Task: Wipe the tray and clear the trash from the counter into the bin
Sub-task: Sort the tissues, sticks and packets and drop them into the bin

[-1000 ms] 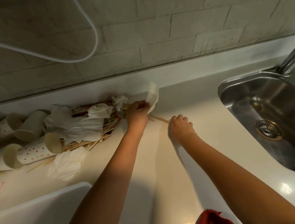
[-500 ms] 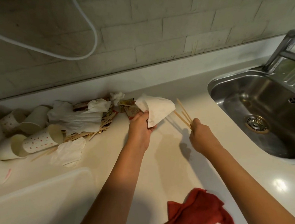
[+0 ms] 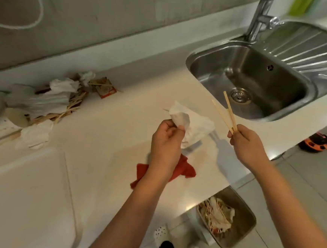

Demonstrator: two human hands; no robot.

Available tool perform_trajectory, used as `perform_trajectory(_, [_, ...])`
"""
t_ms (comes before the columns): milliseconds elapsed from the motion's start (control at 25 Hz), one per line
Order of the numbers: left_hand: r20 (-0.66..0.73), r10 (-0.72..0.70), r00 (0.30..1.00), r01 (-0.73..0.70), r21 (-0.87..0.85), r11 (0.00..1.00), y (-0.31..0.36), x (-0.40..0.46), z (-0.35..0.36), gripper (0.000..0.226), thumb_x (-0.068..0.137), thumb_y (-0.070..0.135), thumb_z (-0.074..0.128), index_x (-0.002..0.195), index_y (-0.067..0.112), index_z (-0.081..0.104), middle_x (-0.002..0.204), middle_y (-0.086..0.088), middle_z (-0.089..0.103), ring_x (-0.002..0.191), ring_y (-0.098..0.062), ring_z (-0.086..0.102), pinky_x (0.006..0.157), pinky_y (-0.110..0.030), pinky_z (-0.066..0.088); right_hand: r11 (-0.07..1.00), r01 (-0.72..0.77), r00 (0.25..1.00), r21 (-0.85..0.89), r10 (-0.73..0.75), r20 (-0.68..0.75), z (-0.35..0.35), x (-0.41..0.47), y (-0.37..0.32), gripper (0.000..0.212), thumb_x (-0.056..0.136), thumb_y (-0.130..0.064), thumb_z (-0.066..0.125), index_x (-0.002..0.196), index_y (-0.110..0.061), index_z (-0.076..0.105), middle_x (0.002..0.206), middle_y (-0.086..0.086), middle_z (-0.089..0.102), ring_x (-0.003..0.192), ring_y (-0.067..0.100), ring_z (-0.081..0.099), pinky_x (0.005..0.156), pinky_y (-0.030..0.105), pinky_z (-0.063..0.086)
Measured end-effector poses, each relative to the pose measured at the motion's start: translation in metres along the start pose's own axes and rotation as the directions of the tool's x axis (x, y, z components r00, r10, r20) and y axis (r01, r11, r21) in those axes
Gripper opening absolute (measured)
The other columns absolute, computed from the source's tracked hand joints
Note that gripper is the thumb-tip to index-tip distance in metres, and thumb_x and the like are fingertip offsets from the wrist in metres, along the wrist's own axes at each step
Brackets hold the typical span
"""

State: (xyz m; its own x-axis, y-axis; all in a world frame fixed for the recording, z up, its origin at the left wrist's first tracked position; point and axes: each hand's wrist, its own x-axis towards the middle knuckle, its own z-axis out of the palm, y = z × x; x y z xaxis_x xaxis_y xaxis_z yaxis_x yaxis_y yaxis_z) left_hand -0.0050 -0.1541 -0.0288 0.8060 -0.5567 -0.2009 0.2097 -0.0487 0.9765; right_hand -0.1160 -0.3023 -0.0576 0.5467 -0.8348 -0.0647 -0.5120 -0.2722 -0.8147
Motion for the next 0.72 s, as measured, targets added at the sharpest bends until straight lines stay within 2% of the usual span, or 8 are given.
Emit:
perform_trajectory(80, [0.068, 0.078, 0.995, -0.078, 0.003, 0.997, -0.004, -0.020, 0.014, 0.017, 0.093, 0.010, 0.053, 0.084, 0.023, 0.058, 0.080, 0.002, 0.065, 0.076, -0.014, 0.062, 0.071, -0.036, 0.050, 0.995, 0.002, 0.996, 0.098, 0.007, -0.093, -0.003, -0.010, 0.017, 0.026, 0.095, -0.009, 0.032, 0.083, -0.001, 0.054, 0.066, 0.004, 0.046, 0.061, 0.018, 0.040, 0.055, 0.028, 0.031])
perform_trajectory(160, [0.174, 0.124, 0.977, -0.135, 0.054, 0.989, -0.030, -0.065, 0.046, 0.022, 0.092, 0.005, 0.054, 0.084, 0.025, 0.056, 0.074, 0.012, 0.061, 0.067, 0.001, 0.057, 0.066, -0.017, 0.047, 0.976, 0.010, 0.968, 0.219, 0.045, -0.245, -0.020, -0.044, 0.061, 0.022, 0.089, -0.014, 0.033, 0.077, -0.012, 0.051, 0.062, 0.000, 0.043, 0.059, 0.012, 0.041, 0.052, 0.021, 0.030])
perform_trajectory(200, [0.231, 0.153, 0.961, -0.174, 0.076, 0.982, -0.039, -0.077, 0.052, 0.020, 0.091, 0.005, 0.055, 0.085, 0.025, 0.056, 0.071, 0.017, 0.060, 0.064, 0.003, 0.056, 0.063, -0.013, 0.045, 0.963, 0.049, 0.949, 0.264, 0.037, -0.314, -0.020, -0.054, 0.072, 0.020, 0.087, -0.016, 0.033, 0.076, -0.015, 0.049, 0.062, -0.002, 0.043, 0.057, 0.005, 0.041, 0.051, 0.017, 0.030])
perform_trajectory(280, [0.358, 0.123, 0.926, -0.187, 0.151, 0.971, -0.068, -0.104, 0.068, 0.008, 0.088, 0.014, 0.055, 0.089, 0.021, 0.058, 0.072, 0.018, 0.060, 0.064, 0.002, 0.056, 0.063, -0.018, 0.047, 0.957, 0.066, 0.914, 0.281, 0.055, -0.402, -0.025, -0.081, 0.104, 0.019, 0.089, -0.017, 0.032, 0.080, -0.015, 0.049, 0.065, -0.006, 0.045, 0.057, -0.002, 0.044, 0.052, 0.014, 0.032])
perform_trajectory(400, [0.463, 0.026, 0.886, -0.163, 0.258, 0.952, -0.112, -0.122, 0.081, 0.010, 0.086, 0.018, 0.056, 0.094, 0.019, 0.060, 0.074, 0.019, 0.058, 0.068, 0.005, 0.056, 0.066, -0.019, 0.049, 0.974, 0.006, 0.897, 0.228, 0.095, -0.432, -0.022, -0.116, 0.152, 0.019, 0.092, -0.020, 0.029, 0.081, -0.018, 0.044, 0.066, -0.007, 0.041, 0.058, 0.003, 0.040, 0.053, 0.021, 0.031])
perform_trajectory(520, [0.464, -0.186, 0.866, 0.011, 0.354, 0.935, -0.158, -0.128, 0.091, 0.020, 0.089, 0.009, 0.057, 0.081, 0.028, 0.055, 0.075, 0.017, 0.058, 0.068, 0.005, 0.054, 0.069, -0.017, 0.046, 0.976, -0.121, 0.906, 0.181, 0.183, -0.381, -0.013, -0.155, 0.206, 0.016, 0.089, -0.015, 0.029, 0.082, -0.012, 0.043, 0.063, -0.006, 0.038, 0.055, 0.003, 0.038, 0.050, 0.016, 0.029])
perform_trajectory(640, [0.278, -0.507, 0.816, 0.374, 0.415, 0.829, -0.210, -0.124, 0.092, 0.021, 0.088, 0.008, 0.057, 0.082, 0.028, 0.056, 0.086, 0.003, 0.066, 0.082, -0.011, 0.062, 0.079, -0.029, 0.050, 0.904, -0.375, 0.888, 0.204, 0.414, -0.200, 0.001, -0.185, 0.245, 0.023, 0.088, -0.010, 0.031, 0.072, -0.016, 0.045, 0.062, -0.002, 0.042, 0.054, 0.008, 0.039, 0.051, 0.021, 0.034])
perform_trajectory(720, [0.172, -0.702, 0.692, 0.615, 0.369, 0.697, -0.241, -0.123, 0.086, 0.015, 0.087, 0.008, 0.057, 0.091, 0.022, 0.062, 0.101, -0.008, 0.069, 0.092, -0.023, 0.065, 0.077, -0.033, 0.052, 0.714, -0.663, 0.740, 0.226, 0.671, 0.051, 0.010, -0.193, 0.261, 0.030, 0.093, -0.004, 0.037, 0.072, -0.018, 0.054, 0.067, 0.005, 0.048, 0.055, 0.016, 0.043, 0.048, 0.024, 0.039])
